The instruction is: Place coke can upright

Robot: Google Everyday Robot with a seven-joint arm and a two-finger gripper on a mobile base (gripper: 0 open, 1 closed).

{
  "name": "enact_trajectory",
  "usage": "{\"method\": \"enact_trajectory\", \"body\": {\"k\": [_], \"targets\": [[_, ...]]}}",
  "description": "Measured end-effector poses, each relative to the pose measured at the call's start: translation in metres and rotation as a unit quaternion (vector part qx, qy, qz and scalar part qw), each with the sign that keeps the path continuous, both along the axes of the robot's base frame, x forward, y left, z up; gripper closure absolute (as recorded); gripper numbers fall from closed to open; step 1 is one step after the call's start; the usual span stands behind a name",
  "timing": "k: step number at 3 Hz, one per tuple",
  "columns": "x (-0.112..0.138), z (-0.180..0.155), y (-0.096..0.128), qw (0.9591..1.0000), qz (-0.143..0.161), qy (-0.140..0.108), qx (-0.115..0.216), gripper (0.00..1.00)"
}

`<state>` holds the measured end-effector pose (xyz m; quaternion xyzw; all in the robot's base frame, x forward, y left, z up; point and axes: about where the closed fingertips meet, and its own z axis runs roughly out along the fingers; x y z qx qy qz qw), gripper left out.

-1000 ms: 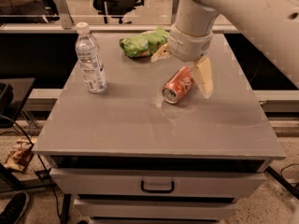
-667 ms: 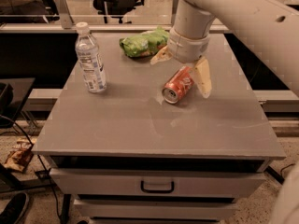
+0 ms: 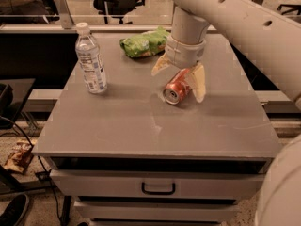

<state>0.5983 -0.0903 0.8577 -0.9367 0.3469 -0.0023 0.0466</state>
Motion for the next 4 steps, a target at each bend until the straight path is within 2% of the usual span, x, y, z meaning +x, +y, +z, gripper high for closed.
{"method": "enact_trajectory", "body": {"k": [1,2,3,4], "targets": [[-0.003,-0.004,0.004,0.9998,-0.004,0.017,0.006,0.39],[-0.004,-0.003,0.007,0.9996,-0.011,0.022,0.010,0.62],[-0.002,0.005,0.010,0.9985,-0.037,0.024,0.033,0.86],[-0.001,0.031,0.023,0.9893,-0.110,0.025,0.092,1.00]]}}
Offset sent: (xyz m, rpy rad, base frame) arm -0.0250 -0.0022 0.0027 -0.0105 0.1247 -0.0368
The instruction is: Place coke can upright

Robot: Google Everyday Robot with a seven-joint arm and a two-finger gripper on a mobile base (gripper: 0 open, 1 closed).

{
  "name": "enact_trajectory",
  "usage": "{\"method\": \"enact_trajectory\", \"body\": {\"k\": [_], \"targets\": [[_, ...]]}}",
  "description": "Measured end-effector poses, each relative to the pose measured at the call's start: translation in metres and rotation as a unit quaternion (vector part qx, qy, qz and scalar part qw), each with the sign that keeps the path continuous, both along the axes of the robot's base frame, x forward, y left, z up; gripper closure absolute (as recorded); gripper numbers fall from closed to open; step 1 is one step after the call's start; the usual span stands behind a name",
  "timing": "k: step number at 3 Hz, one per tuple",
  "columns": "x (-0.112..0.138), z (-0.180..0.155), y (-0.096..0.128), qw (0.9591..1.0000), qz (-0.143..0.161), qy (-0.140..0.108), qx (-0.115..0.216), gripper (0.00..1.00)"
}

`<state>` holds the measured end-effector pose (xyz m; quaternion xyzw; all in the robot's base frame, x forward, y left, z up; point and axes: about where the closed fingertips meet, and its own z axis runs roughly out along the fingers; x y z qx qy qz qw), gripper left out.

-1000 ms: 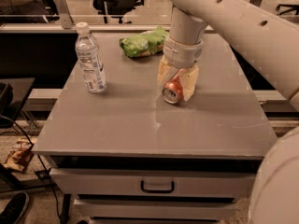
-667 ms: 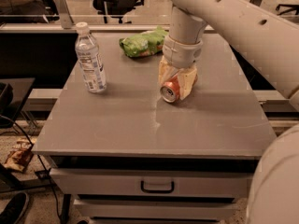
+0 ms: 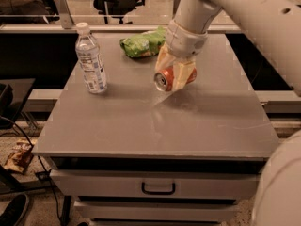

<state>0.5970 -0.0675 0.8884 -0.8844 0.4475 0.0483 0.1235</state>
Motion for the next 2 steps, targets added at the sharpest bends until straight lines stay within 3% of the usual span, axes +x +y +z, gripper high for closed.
{"method": "enact_trajectory", "body": {"k": [1,2], "targets": [[0.000,0.023,0.007,0.9950,-0.079,0.011,0.059,1.00],[-0.001,0.038,0.002,0.9755,-0.160,0.034,0.147,1.00]]}}
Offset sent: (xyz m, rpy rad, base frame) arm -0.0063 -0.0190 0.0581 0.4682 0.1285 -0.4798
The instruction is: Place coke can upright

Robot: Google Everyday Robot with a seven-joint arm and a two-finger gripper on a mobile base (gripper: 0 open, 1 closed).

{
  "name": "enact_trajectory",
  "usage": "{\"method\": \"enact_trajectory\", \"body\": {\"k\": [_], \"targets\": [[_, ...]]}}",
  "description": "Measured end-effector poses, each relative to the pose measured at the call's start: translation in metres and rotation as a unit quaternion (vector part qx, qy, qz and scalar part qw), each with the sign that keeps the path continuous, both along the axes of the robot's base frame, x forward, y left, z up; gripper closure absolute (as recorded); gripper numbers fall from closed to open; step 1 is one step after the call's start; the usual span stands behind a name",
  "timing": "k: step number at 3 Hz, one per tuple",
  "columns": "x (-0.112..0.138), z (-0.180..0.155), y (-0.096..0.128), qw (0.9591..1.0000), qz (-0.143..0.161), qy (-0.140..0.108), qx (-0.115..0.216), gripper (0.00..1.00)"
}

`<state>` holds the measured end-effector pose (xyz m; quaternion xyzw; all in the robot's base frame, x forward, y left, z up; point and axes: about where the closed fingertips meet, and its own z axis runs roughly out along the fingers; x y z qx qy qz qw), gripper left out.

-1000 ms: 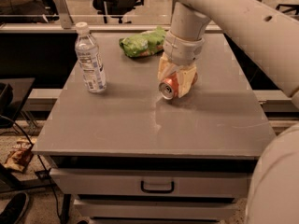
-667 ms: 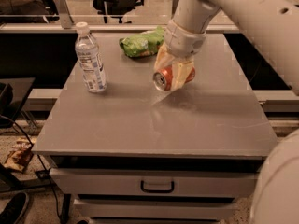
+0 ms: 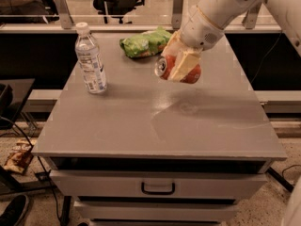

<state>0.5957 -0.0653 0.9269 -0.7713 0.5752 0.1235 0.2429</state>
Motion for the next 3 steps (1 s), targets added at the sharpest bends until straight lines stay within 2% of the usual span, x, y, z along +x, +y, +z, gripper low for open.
{"method": "enact_trajectory", "body": {"k": [1,2,3], "targets": [[0.003,0.008,-0.013,0.9956,-0.040,0.007,0.085,1.00],[0.011,0.009,-0.031,0.9835,-0.062,0.012,0.169,1.00],[0.015,0.008,-0.048,0.9670,-0.076,0.013,0.243,1.00]]}}
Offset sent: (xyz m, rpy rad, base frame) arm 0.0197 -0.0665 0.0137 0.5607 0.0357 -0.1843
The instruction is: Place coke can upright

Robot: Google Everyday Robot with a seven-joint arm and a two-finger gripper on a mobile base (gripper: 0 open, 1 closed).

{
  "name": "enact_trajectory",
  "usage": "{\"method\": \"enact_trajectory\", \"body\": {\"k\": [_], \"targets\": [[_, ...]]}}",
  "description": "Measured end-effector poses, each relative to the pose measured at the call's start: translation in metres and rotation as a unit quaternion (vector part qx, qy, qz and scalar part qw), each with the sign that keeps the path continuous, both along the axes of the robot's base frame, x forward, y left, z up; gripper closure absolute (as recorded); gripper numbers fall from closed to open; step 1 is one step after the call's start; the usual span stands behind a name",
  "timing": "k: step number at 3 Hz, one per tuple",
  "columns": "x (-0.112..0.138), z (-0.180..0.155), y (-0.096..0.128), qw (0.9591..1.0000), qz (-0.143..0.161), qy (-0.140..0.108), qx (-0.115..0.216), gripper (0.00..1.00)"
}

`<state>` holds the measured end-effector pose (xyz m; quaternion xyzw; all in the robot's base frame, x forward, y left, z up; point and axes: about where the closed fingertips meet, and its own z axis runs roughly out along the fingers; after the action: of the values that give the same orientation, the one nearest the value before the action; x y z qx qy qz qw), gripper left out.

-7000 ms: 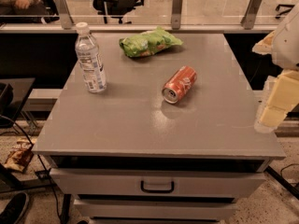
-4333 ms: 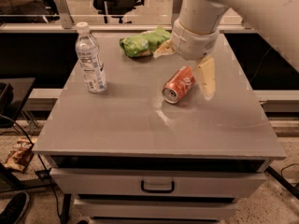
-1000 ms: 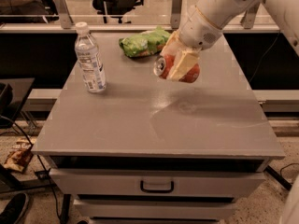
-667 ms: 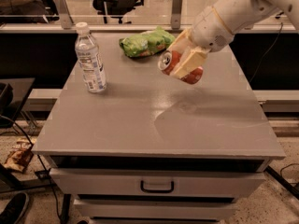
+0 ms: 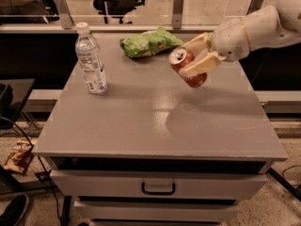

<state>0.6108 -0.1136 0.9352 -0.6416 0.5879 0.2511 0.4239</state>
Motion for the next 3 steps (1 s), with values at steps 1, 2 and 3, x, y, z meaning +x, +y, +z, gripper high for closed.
{"method": "enact_trajectory", "body": {"k": [1,2,3], "targets": [[0.000,-0.002,-0.015,0.9975,-0.017,0.006,0.068,1.00],[-0.005,0.000,-0.028,0.9909,-0.047,0.013,0.126,1.00],[-0.007,-0.002,-0.038,0.9820,-0.083,0.027,0.168,1.00]]}}
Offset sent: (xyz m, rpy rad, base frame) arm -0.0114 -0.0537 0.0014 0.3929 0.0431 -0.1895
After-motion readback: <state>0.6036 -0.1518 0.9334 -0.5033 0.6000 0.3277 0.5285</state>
